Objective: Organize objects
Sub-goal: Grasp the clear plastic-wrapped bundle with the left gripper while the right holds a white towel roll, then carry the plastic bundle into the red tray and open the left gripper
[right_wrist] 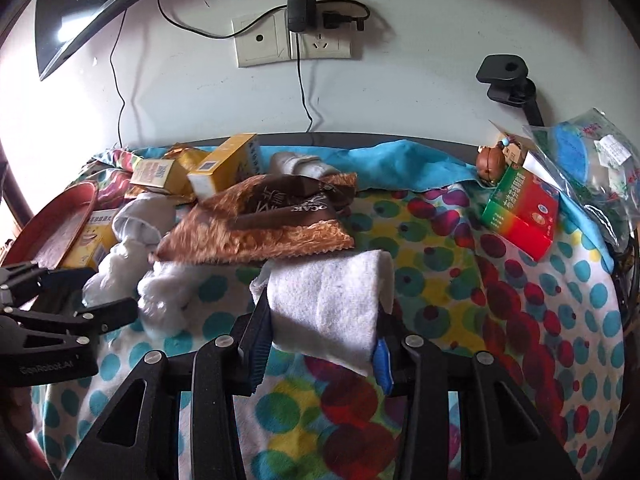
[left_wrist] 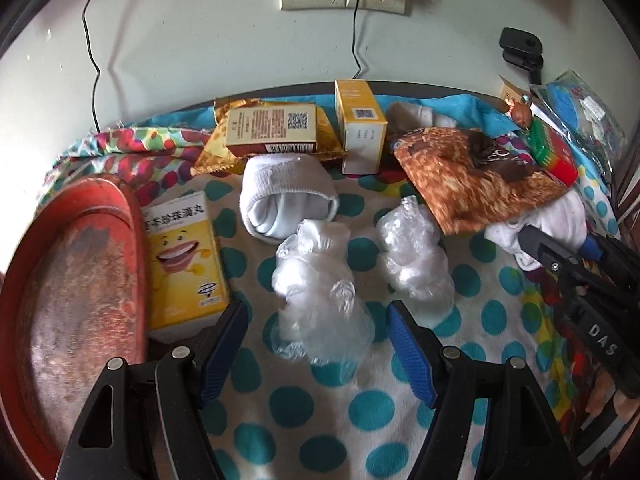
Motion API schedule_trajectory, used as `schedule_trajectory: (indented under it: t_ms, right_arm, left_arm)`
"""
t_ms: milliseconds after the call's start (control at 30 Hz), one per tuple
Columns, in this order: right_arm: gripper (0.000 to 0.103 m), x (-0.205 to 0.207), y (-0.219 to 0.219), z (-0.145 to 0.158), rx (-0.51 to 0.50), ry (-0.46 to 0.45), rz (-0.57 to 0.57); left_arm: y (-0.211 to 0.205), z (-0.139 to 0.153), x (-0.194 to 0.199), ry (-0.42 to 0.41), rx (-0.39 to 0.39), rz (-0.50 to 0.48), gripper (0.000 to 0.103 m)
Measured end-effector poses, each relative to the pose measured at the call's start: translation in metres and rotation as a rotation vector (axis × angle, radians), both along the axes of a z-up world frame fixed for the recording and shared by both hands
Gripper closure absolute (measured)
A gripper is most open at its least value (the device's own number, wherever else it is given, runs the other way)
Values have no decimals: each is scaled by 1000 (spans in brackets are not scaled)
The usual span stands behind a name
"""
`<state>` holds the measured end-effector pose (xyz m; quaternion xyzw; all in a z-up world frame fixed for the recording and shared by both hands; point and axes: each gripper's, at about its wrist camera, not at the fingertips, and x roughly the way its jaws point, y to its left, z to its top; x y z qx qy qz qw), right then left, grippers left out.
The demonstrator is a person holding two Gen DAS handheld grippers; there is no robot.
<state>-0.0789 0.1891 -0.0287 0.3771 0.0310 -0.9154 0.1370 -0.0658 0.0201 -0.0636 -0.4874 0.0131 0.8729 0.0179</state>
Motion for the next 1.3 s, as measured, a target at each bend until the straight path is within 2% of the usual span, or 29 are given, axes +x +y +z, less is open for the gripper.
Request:
schedule_trajectory:
  t_ms: [167, 233, 267, 300, 367, 533, 767, 1067, 1300]
  right_arm:
    - [64, -12, -1, -2, 10, -17, -10]
    - [64, -14, -1, -3, 8, -23, -13]
    - [64, -14, -2, -4, 8, -25, -14]
    - [64, -14, -1, -4, 7, -26, -12]
    - [63, -15, -2, -5, 10, -30, -13]
    - [62, -15, -5, -7, 36, -35, -16]
    - [62, -16, -6, -8, 53, -36, -20]
    - [62, -16, -6, -8, 56, -39, -25]
    - [61, -17, -5, -9, 61, -40, -28]
  left_arm:
    - [-2, -9, 1, 6, -8, -9, 30]
    - [-2, -9, 2, 15, -15, -10, 34]
    - [-3, -9, 2, 23, -4, -9, 46]
    - [-5, -9, 2, 28, 20, -14, 66]
    - [-9, -7, 2, 24, 42, -11, 70]
    - [-13, -3, 7, 12, 56, -21, 73]
    - [-15, 23, 17, 70, 18, -42, 74]
    - [-35, 37, 19, 59, 19, 31, 74]
    - [-62, 59, 23, 92, 19, 93, 74]
